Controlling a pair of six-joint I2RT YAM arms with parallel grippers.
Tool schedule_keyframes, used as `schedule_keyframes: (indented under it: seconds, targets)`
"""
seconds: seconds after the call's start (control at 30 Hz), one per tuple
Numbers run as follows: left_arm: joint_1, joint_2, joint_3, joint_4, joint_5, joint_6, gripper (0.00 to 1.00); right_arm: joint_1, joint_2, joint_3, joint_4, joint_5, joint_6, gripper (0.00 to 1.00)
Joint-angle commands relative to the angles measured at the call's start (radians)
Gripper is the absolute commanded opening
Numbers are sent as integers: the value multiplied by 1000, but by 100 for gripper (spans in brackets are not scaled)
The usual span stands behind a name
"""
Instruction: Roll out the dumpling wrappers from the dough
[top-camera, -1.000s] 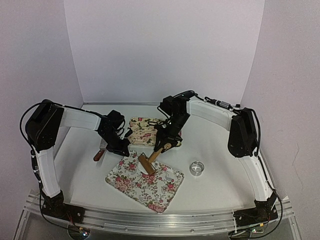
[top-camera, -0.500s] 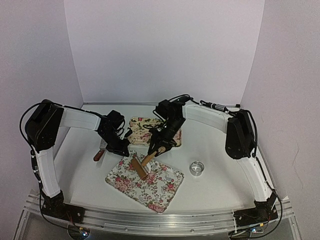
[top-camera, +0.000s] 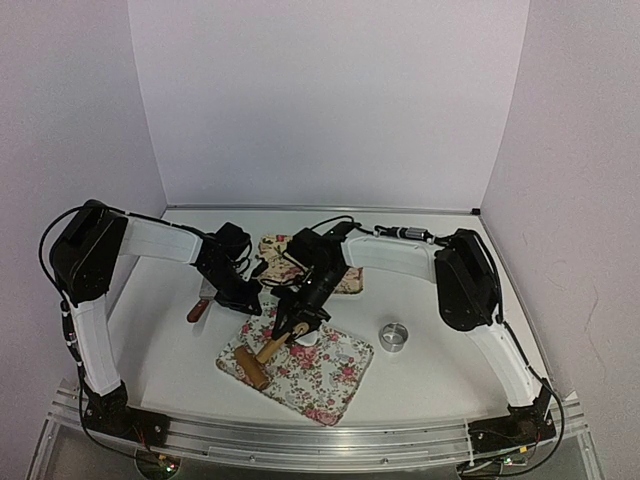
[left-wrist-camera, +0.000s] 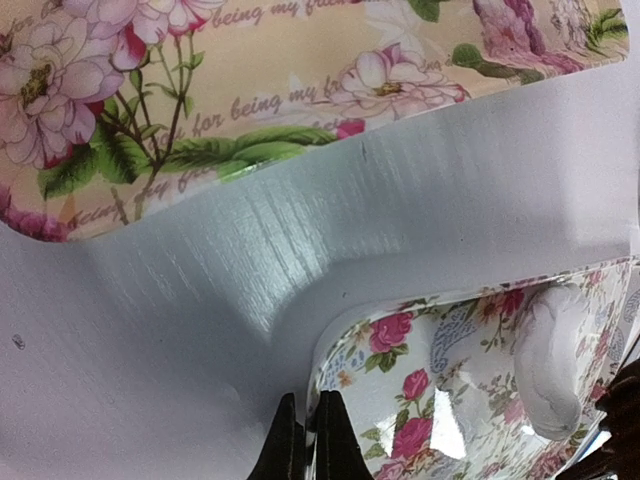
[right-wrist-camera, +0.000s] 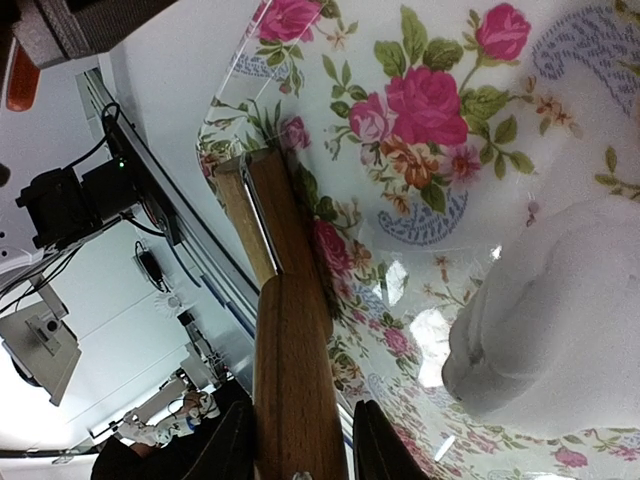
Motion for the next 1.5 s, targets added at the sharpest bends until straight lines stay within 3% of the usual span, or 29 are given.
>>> schedule_keyframes:
  seconds: [0.0, 0.27, 0.57, 0.8, 1.2, 1.47]
  targets:
    - [-8, -7, -23, 1, -49, 22, 0, 33, 28, -93, -193, 478, 39, 0]
    - [10, -17, -13, -2, -61, 71, 0, 41, -225, -3, -156, 334, 152, 0]
    - [22, -49, -49, 31, -30, 111, 0, 38, -461, -49, -155, 426, 315, 0]
    - [22, -53, -65, 41, -1, 127, 0, -32, -443, -82, -152, 490, 334, 0]
    - [22, -49, -69, 56, 12, 136, 0, -104, -247, 33, -149, 430, 257, 0]
    - [22, -47, -71, 64, 12, 120, 0, -110, -237, -64, -157, 421, 255, 0]
